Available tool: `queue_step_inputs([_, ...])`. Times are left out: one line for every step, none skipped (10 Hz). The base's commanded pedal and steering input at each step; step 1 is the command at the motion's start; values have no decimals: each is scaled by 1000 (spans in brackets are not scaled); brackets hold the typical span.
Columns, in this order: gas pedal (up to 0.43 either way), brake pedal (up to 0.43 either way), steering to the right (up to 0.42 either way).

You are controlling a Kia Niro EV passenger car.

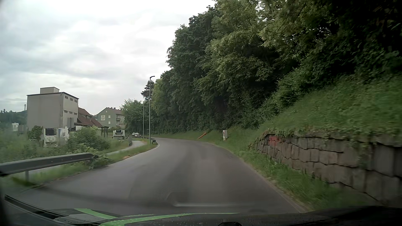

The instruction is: Follow the waypoints while adhering to traffic rules and regulations

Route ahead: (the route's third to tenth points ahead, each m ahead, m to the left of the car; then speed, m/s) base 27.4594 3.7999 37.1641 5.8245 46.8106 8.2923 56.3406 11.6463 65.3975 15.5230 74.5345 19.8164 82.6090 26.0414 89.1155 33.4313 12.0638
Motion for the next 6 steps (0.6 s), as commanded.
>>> queue_step_inputs([0, 0, -10])
queue_step_inputs([8, 0, -10])
queue_step_inputs([47, 0, -10])
queue_step_inputs([79, 0, -11])
queue_step_inputs([79, 0, -11])
queue_step_inputs([79, 0, -12])
